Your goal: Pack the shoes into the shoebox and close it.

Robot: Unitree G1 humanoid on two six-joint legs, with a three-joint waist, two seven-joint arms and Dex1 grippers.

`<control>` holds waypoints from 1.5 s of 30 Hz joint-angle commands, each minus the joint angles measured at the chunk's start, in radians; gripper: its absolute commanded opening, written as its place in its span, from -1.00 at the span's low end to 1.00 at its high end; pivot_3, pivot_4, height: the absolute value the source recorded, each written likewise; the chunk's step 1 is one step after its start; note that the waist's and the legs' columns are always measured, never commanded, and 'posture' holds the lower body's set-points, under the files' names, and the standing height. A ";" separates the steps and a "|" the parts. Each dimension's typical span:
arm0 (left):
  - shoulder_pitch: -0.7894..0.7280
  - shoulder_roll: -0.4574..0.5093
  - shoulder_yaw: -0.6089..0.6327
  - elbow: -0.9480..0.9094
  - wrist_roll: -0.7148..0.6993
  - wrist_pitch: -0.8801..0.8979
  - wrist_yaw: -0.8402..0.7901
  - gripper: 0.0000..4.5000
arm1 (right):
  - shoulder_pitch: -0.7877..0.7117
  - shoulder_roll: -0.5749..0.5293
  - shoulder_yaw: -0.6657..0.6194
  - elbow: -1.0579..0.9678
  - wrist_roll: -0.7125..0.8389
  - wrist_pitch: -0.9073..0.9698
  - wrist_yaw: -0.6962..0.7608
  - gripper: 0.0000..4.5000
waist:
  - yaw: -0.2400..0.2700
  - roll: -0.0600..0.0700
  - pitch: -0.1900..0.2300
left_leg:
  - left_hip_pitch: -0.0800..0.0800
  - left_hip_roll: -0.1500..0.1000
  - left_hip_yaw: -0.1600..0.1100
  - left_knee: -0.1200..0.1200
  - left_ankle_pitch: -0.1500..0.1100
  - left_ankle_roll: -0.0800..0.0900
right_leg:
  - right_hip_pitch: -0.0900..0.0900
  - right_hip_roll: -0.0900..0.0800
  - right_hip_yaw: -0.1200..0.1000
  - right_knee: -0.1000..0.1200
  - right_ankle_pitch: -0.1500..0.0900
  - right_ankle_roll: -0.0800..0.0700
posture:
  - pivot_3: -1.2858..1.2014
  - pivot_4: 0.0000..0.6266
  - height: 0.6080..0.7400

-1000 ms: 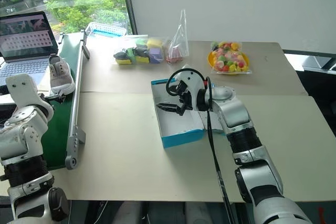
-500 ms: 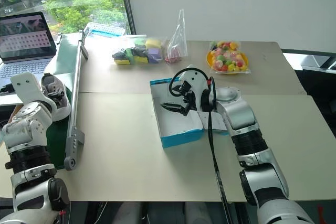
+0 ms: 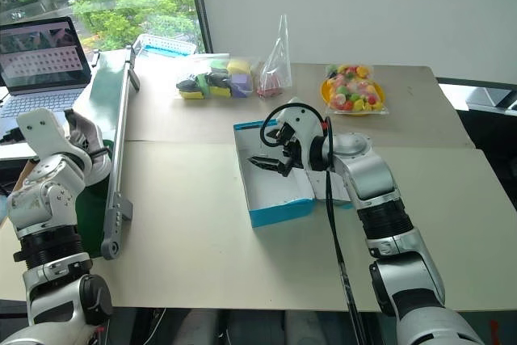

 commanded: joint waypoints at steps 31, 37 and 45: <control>-0.238 -0.426 -0.397 -0.187 -0.260 0.024 -0.182 -0.97 | -0.292 0.150 -0.576 0.066 0.551 0.461 -0.535 1.00 | -0.010 0.002 0.001 | -0.001 0.000 0.001 -0.001 0.000 0.000 | 0.000 0.000 0.001 -0.004 0.000 0.000 | 0.03 -0.52 1.00; -0.252 -0.455 -0.411 -0.185 -0.263 0.013 -0.181 -1.00 | -0.290 0.152 -0.565 0.090 0.543 0.441 -0.538 0.77 | -0.008 0.002 0.001 | -0.002 -0.001 0.002 -0.001 0.000 0.000 | 0.000 0.000 0.001 -0.005 0.000 0.000 | 0.03 -0.52 1.00; -0.230 -0.446 -0.417 -0.182 -0.254 0.023 -0.182 -1.00 | -0.287 0.149 -0.563 0.106 0.538 0.422 -0.534 -0.39 | -0.008 0.002 0.001 | -0.002 0.000 0.002 -0.002 0.000 0.000 | 0.000 0.000 0.001 -0.005 0.000 0.000 | 0.03 -0.52 1.00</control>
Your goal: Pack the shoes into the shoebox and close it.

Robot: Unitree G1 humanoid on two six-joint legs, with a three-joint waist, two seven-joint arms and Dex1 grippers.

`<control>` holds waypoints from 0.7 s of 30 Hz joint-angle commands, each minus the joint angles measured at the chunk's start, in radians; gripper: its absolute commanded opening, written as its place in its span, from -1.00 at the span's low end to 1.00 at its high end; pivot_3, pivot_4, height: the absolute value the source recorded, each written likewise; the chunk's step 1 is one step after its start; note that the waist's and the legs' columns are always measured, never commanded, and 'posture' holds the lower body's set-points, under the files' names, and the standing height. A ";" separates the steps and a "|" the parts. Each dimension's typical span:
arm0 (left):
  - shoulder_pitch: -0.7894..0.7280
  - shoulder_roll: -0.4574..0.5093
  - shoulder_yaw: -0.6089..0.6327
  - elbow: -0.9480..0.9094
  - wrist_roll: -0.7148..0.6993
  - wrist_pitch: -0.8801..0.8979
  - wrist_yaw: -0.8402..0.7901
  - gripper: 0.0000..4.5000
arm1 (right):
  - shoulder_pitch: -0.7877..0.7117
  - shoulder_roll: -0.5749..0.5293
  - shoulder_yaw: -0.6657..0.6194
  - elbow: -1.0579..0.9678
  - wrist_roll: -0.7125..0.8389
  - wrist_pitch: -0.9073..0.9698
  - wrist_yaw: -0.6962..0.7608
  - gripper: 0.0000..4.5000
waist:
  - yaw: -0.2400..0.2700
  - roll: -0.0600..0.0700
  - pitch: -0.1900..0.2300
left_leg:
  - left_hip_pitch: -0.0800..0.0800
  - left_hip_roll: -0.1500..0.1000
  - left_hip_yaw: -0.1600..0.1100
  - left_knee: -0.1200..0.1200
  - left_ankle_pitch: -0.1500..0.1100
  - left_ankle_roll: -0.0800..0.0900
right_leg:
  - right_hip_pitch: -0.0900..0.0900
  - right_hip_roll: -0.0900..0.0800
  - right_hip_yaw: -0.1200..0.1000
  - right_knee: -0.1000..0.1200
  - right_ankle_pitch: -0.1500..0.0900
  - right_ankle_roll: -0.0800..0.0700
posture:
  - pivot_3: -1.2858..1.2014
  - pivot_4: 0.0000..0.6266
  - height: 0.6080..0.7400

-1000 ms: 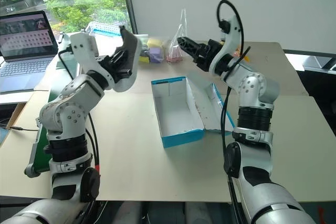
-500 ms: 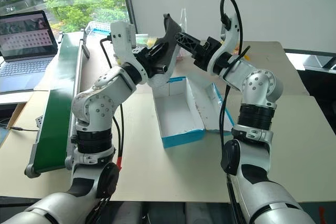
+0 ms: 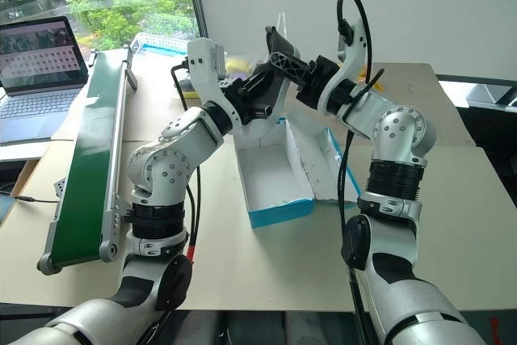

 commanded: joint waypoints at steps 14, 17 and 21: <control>0.126 0.355 0.039 -0.173 -0.082 0.200 -0.161 0.15 | -0.040 -0.057 0.079 0.013 -0.064 -0.064 -0.003 -0.82 | -0.005 0.002 0.001 | 0.001 0.000 0.000 -0.001 0.000 0.000 | 0.000 0.000 0.001 0.000 0.000 0.000 | 0.03 -0.52 1.00; 0.137 0.567 0.036 -0.113 -0.021 0.171 -0.261 0.30 | -0.061 -0.054 0.083 0.017 -0.057 -0.036 0.001 -0.82 | -0.016 0.003 0.002 | 0.001 0.001 0.000 -0.003 0.000 0.000 | -0.001 0.001 0.001 0.000 0.000 0.000 | 0.03 -0.52 1.00; 0.140 0.699 0.037 -0.079 0.001 0.136 -0.349 0.30 | -0.073 -0.053 0.118 0.015 -0.074 0.008 -0.004 -0.82 | -0.017 0.003 0.002 | 0.001 0.000 0.000 -0.004 0.000 -0.001 | -0.002 0.001 0.001 0.000 0.000 0.000 | 0.03 -0.52 1.00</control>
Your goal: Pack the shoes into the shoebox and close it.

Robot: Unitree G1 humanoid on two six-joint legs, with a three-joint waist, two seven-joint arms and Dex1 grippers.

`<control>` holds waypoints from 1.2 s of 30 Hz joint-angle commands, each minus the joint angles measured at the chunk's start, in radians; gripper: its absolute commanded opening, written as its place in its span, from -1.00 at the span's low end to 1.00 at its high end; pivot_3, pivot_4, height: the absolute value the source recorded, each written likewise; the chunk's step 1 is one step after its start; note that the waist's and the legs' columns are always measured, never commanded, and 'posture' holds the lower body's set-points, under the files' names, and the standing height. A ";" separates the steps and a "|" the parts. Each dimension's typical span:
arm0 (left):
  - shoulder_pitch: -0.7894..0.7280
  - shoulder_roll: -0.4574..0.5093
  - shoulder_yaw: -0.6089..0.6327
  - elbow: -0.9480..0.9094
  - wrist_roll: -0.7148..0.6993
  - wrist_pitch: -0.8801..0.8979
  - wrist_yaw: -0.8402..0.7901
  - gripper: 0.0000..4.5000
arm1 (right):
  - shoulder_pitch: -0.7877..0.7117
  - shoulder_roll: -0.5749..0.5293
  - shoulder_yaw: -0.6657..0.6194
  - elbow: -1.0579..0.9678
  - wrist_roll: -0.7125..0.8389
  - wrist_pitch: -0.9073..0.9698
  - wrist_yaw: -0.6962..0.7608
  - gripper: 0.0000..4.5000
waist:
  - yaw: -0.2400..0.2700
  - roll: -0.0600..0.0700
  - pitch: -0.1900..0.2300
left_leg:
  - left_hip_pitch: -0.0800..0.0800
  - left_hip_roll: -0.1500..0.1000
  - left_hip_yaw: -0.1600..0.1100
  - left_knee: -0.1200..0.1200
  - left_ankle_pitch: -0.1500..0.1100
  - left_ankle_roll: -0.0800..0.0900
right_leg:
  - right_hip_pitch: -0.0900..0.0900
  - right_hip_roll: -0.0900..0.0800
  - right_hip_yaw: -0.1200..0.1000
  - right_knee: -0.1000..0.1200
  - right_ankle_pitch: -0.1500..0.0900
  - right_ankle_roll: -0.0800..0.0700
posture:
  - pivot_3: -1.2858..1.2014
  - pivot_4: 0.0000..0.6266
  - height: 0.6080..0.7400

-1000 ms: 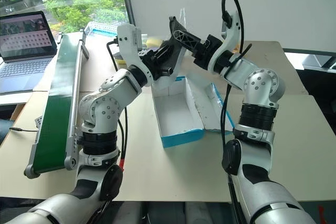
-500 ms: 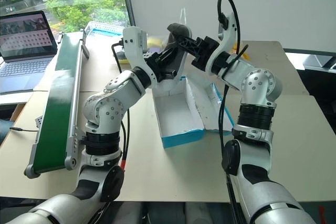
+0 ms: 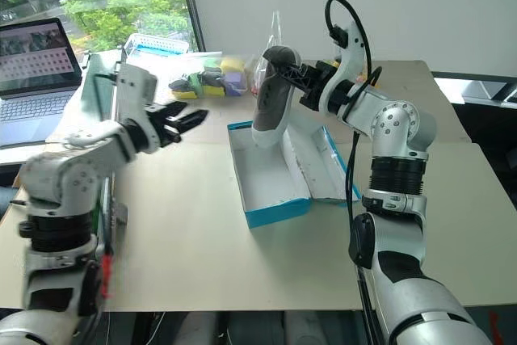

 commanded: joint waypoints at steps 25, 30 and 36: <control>0.087 0.118 -0.159 -0.119 0.064 -0.193 -0.339 0.30 | 0.010 -0.082 0.753 0.252 -0.527 -0.198 0.273 -0.82 | -0.001 0.000 0.000 | 0.001 0.000 0.000 0.000 0.000 0.000 | 0.000 0.000 0.000 -0.001 0.000 0.000 | 0.03 -0.52 1.00; 0.090 0.102 -0.163 -0.144 0.065 -0.182 -0.330 0.30 | -0.011 -0.034 0.781 0.416 -0.641 -0.341 0.261 -0.82 | -0.006 -0.002 -0.001 | 0.003 0.000 0.000 0.001 0.000 0.000 | 0.003 0.000 0.000 -0.001 0.000 0.000 | 0.03 -0.52 1.00; 0.100 0.110 -0.152 -0.162 0.059 -0.165 -0.328 0.31 | 0.002 0.010 0.736 0.379 -0.656 -0.330 0.300 0.12 | -0.009 -0.003 -0.002 | 0.010 0.001 0.000 0.002 0.000 0.000 | 0.009 0.001 0.000 0.002 0.000 0.000 | 0.03 -0.52 1.00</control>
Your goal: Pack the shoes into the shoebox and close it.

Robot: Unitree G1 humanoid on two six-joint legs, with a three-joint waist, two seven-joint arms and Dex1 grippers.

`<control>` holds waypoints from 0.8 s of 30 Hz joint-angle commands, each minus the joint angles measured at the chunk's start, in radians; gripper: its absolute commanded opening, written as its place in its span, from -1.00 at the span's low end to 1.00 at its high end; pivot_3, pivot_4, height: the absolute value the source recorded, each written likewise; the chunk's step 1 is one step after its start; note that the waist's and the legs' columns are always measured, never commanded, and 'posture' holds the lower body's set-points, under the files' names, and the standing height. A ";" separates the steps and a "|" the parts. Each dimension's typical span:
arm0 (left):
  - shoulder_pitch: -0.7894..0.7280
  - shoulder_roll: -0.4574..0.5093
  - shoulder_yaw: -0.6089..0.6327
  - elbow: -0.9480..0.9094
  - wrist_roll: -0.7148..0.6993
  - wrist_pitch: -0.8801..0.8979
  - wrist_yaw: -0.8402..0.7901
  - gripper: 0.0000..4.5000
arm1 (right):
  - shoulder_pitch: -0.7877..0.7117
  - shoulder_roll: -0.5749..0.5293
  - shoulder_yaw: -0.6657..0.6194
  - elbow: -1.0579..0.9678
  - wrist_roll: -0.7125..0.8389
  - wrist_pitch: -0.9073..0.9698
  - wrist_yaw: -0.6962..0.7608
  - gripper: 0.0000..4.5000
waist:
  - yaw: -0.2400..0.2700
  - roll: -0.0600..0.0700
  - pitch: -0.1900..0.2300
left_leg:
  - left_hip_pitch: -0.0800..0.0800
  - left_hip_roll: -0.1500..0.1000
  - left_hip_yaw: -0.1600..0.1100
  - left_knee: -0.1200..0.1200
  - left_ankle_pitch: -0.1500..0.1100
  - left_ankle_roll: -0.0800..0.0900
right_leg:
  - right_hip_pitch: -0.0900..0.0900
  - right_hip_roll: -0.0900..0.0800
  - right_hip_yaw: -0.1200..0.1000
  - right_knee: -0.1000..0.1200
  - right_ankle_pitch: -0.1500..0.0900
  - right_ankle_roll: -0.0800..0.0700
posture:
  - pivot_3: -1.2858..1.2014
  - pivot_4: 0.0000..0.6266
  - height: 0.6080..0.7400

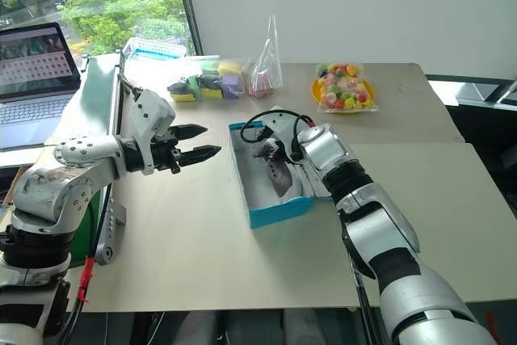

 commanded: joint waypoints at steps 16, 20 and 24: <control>-0.024 0.008 0.021 -0.059 -0.003 0.040 0.018 0.31 | -0.123 -0.059 -0.245 -0.418 0.044 0.240 0.049 0.97 | 0.003 0.001 0.001 | -0.014 0.000 0.000 -0.001 0.000 0.000 | -0.019 0.000 0.000 0.005 0.000 0.000 | 0.03 -0.52 1.00; -0.019 0.027 0.077 -0.031 0.020 0.064 0.074 0.31 | -0.109 -0.069 -0.386 -0.518 0.197 0.312 0.136 0.97 | 0.004 0.001 0.001 | -0.017 0.000 0.000 -0.001 0.000 0.000 | -0.020 0.000 0.000 0.005 0.000 0.000 | 0.03 -0.52 1.00; 0.005 -0.007 0.177 -0.001 0.082 0.154 0.264 0.31 | -0.013 -0.108 -0.429 -0.593 0.301 0.263 0.254 0.97 | 0.006 0.001 0.001 | -0.017 0.000 0.000 -0.001 0.000 0.000 | -0.020 0.000 0.000 0.005 0.000 0.000 | 0.03 -0.52 1.00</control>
